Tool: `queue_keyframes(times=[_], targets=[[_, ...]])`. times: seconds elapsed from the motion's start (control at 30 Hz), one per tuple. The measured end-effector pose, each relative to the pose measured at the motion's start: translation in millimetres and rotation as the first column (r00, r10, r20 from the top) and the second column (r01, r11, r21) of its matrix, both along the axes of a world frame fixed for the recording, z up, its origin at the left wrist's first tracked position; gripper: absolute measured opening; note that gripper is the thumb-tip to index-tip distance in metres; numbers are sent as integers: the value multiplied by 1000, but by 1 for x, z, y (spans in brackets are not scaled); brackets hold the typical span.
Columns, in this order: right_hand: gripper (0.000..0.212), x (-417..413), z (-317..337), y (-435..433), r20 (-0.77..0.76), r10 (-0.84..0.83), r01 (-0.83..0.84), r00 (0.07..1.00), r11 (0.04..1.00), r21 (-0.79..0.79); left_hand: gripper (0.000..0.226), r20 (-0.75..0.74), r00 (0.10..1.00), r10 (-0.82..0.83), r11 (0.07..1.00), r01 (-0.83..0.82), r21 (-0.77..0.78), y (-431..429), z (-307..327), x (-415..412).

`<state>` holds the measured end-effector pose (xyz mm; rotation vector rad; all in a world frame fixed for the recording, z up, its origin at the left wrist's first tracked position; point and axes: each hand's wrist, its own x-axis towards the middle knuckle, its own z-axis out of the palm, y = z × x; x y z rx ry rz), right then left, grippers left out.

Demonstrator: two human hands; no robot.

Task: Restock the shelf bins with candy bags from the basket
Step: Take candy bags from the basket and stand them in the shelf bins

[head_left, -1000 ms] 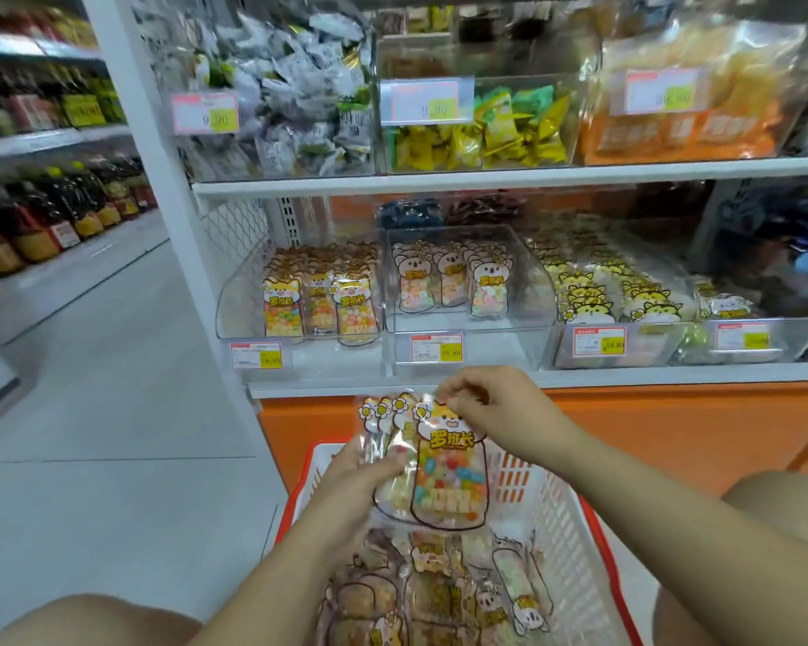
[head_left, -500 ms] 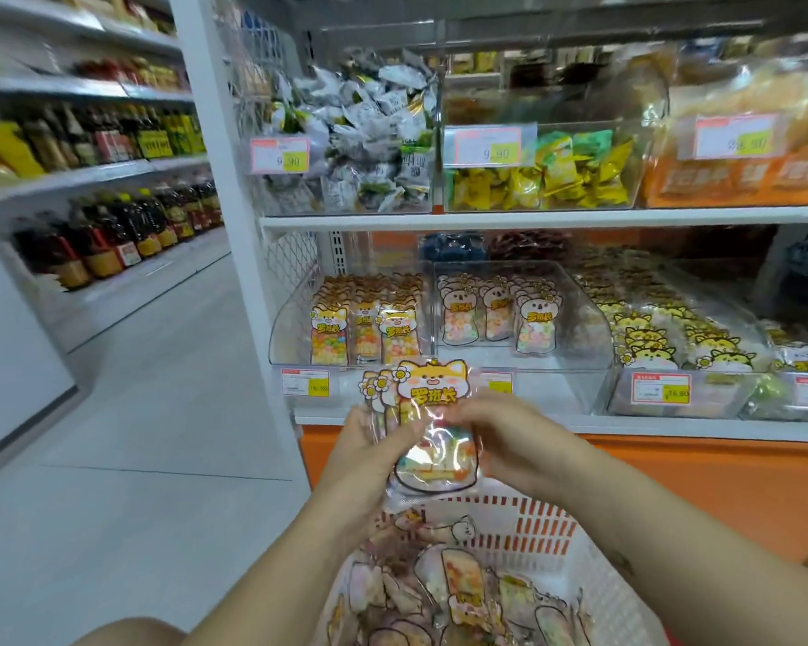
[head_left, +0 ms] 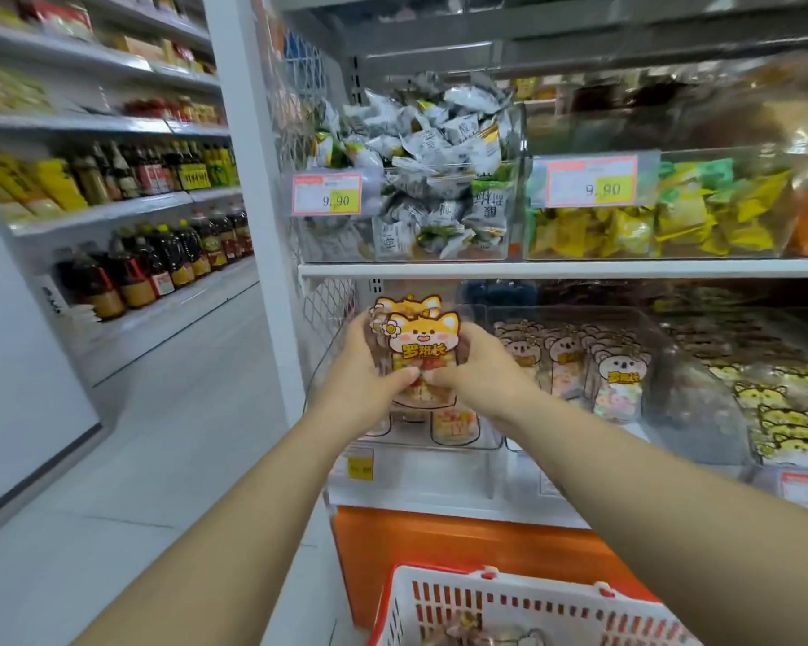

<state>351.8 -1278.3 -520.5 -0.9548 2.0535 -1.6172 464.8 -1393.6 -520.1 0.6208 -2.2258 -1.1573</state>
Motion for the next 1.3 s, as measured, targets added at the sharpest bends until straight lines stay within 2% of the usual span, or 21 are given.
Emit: queue_keyframes(times=[0.13, 0.2, 0.3, 0.4, 0.5, 0.7, 0.73, 0.83, 0.9, 1.0, 1.07, 1.17, 1.23, 1.3], targets=[[56, -18, -43, -45, 84, -58, 49, 995, 993, 107, 74, 135, 988, 72, 997, -75, 17, -39, -42, -28], [53, -27, -63, -62, 140, -26, 6, 990, 990, 140, 69, 209, 972, 107, 994, -105, -20, -54, -59, -36], [43, -38, -79, -77, 91, 78, -101, 993, 954, 283, 71, 310, 940, 143, 990, -134, -48, -71, -79, -43], [61, -47, -98, -83, 82, 126, -147, 989, 923, 357, 83, 451, 889, 83, 996, -80, -26, -80, -94, -49], [79, -64, -118, -80, 34, 55, -63, 998, 932, 358, 71, 474, 880, -32, 999, 9, 52, -80, -98, -64], [64, -70, -124, -75, -24, -153, 151, 988, 917, 370, 97, 387, 907, -163, 952, 42, 303, -82, -108, -87], [64, -70, -126, -77, -25, -170, 167, 985, 914, 369, 95, 371, 912, -175, 942, 45, 333, -82, -109, -88], [51, -71, -127, -85, -55, -226, 228, 973, 885, 405, 58, 395, 912, -114, 975, 28, 219, -83, -109, -92], [35, -70, -123, -87, -100, -247, 265, 964, 856, 444, 55, 410, 912, -26, 995, -14, 94, -85, -109, -95], [28, -64, -120, -95, -133, -286, 315, 949, 827, 467, 49, 413, 906, 88, 996, -87, -21, -90, -108, -94], [36, -58, -118, -102, -151, -299, 335, 942, 807, 487, 42, 412, 903, 123, 992, -106, -63, -91, -108, -92], [50, -51, -114, -110, -213, -280, 352, 936, 767, 537, 36, 437, 874, 211, 963, -110, -244, -93, -107, -87], [57, -49, -112, -108, -283, -231, 356, 931, 749, 558, 37, 462, 846, 265, 928, -92, -362, -93, -106, -84], [62, -50, -111, -102, -388, -147, 365, 910, 727, 581, 40, 469, 837, 283, 907, -75, -414, -93, -104, -82]])
